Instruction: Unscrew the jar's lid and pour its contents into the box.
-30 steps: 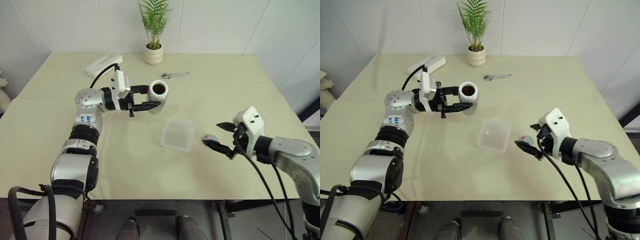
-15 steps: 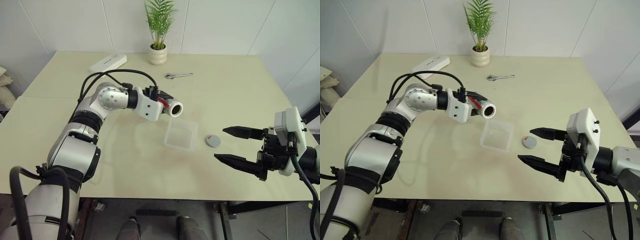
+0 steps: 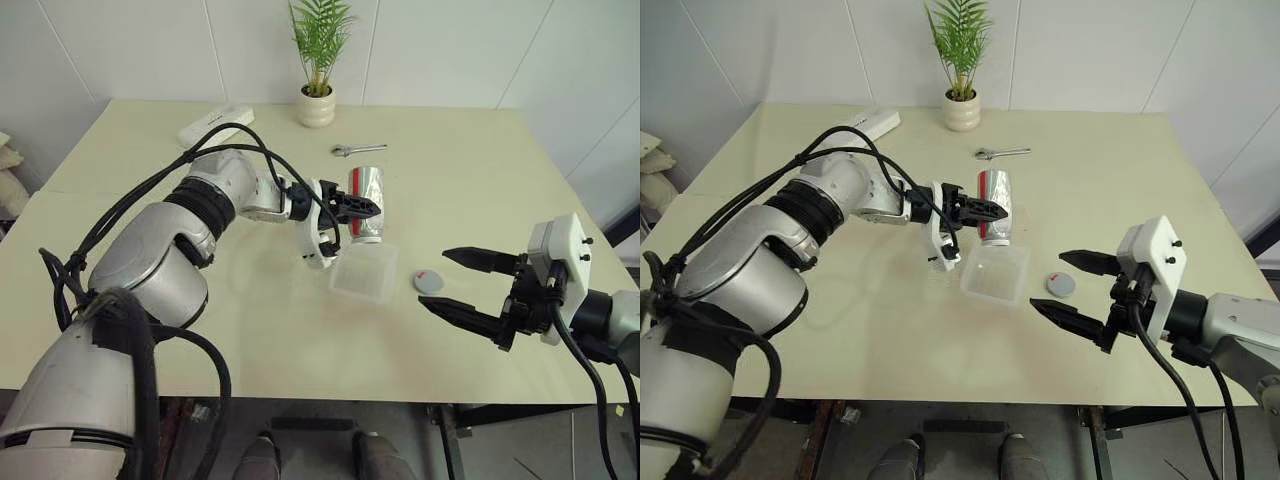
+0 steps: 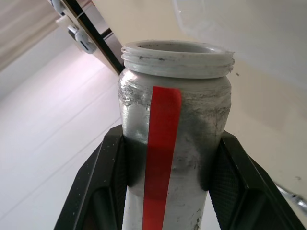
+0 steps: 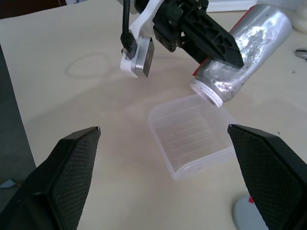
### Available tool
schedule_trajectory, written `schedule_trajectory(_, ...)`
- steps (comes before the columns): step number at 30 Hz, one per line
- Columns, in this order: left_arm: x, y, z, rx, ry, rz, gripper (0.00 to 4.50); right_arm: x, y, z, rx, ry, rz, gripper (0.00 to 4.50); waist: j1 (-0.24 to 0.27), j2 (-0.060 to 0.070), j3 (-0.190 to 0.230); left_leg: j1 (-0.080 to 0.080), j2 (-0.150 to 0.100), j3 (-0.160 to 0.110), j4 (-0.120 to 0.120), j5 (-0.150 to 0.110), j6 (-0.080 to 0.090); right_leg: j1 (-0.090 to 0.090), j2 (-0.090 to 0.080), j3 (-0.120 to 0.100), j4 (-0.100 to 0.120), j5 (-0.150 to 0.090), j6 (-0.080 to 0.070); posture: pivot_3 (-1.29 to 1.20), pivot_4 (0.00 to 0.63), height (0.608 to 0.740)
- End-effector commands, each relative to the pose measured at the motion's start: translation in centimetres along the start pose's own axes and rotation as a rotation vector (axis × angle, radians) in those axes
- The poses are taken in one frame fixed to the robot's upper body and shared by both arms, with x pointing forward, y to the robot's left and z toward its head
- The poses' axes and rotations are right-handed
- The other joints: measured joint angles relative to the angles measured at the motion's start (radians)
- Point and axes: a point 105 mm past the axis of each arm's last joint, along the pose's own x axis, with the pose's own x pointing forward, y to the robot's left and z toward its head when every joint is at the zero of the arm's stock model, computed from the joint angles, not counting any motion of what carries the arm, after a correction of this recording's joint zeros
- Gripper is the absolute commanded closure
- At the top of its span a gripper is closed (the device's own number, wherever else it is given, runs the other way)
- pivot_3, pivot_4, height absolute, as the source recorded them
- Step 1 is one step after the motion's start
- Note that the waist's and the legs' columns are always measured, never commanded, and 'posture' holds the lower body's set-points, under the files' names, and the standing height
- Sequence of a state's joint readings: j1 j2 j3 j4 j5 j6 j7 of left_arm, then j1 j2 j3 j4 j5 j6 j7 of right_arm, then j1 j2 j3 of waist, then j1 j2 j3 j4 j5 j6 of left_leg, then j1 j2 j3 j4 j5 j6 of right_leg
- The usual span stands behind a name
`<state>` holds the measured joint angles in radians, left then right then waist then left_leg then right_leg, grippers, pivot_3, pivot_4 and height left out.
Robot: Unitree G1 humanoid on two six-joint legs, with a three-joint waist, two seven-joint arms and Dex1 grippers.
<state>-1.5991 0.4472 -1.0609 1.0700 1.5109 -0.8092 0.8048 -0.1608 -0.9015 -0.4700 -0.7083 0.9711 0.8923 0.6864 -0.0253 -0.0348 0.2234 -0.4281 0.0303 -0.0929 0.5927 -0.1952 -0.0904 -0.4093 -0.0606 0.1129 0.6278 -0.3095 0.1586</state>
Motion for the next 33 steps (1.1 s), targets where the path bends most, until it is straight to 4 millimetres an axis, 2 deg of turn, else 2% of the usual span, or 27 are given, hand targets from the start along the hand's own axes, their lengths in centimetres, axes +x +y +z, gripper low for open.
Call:
schedule_trajectory(1,0.2,1.8,-1.2,0.149,0.007,0.076,2.62,0.1,0.5,0.6,-0.044,-0.012,0.010,0.02,0.001,0.000,0.000,0.000,0.000,0.000,0.000,0.000,0.000,0.000,0.000,0.000,0.000,0.000,0.000,0.00,0.150,0.740)
schedule_trajectory(10,0.1,3.9,-1.6,0.304,0.043,0.227,2.62,0.4,0.1,0.8,-0.052,-0.011,0.018,0.02,0.008,0.000,0.000,0.000,0.000,0.000,0.000,0.000,0.000,0.000,0.000,0.000,0.000,0.000,0.000,0.00,0.150,0.740)
schedule_trajectory(23,0.1,3.8,-0.5,0.326,0.036,0.255,2.62,0.7,-0.4,0.9,-0.079,-0.001,0.034,0.02,0.027,0.000,0.000,0.000,0.000,0.000,0.001,0.000,0.000,0.000,0.000,0.000,0.002,0.000,0.000,0.00,0.150,0.740)
schedule_trajectory(29,-0.1,3.5,-0.2,0.270,0.040,0.263,2.62,0.7,-0.6,1.0,-0.087,-0.006,0.032,0.02,0.027,0.000,0.000,0.000,0.000,0.000,0.002,0.000,0.000,0.000,0.000,0.000,0.003,0.000,0.000,0.00,0.150,0.740)
schedule_trajectory(31,-0.3,3.5,-0.7,0.213,0.078,0.268,2.62,0.7,-0.6,1.0,-0.088,-0.003,0.032,0.02,0.027,0.000,0.000,0.000,0.000,0.000,0.003,0.000,0.000,0.000,0.000,0.000,0.004,0.000,0.000,0.00,0.150,0.740)
schedule_trajectory(32,-0.5,3.5,-0.7,0.100,0.084,0.283,2.62,0.7,-0.5,0.9,-0.089,0.000,0.033,0.02,0.026,0.000,0.000,0.000,0.000,0.000,0.003,0.000,0.000,0.000,0.000,0.000,0.005,0.000,0.000,0.00,0.150,0.740)
schedule_trajectory(33,-0.9,3.3,-1.3,-0.099,0.141,0.302,2.62,0.7,-0.5,0.9,-0.089,0.001,0.030,0.02,0.026,0.000,0.000,0.000,0.000,0.000,0.003,0.000,0.000,0.000,0.000,0.000,0.005,0.000,0.000,0.00,0.150,0.740)
